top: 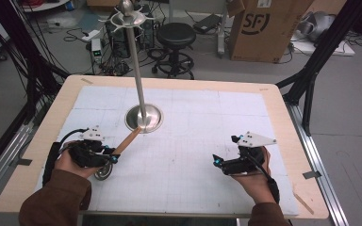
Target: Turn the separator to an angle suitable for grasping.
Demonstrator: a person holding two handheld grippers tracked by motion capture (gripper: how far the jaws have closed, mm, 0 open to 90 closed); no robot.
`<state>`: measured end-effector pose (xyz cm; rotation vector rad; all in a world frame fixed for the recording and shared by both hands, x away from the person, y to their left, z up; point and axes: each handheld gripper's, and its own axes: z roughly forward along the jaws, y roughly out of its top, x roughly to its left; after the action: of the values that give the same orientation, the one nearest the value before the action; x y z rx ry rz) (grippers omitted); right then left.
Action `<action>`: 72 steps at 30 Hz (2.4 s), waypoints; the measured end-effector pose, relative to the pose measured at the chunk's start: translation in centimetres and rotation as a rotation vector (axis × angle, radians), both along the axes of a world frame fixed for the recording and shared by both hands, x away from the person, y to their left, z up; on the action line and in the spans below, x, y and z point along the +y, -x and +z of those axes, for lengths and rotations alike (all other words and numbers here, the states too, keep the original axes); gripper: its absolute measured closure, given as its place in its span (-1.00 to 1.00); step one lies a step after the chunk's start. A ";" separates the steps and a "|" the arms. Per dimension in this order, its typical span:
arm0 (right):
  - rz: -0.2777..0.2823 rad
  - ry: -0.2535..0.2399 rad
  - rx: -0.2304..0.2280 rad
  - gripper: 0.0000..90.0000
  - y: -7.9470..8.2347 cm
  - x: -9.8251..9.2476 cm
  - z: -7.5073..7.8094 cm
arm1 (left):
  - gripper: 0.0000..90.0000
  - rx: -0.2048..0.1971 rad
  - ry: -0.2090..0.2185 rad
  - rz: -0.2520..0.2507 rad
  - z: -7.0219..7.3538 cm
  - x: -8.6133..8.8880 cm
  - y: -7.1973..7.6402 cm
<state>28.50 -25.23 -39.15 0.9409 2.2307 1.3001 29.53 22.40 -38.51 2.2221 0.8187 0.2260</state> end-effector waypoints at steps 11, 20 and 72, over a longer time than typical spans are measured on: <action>0.003 0.003 -0.003 -0.98 0.0 0.0 0.0 | 0.54 -0.131 0.167 -0.022 3.8 0.8 1.6; 0.000 -0.002 -0.006 -0.98 0.1 0.0 0.2 | 0.54 -0.163 0.210 -0.021 5.4 1.2 2.1; 0.018 -0.009 0.002 -0.98 0.0 0.2 0.3 | 0.53 -0.351 0.390 -0.023 11.8 2.6 -0.8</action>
<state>28.48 -24.99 -38.86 0.9275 2.2414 1.3189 30.29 25.00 -26.70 1.7602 0.5857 0.3963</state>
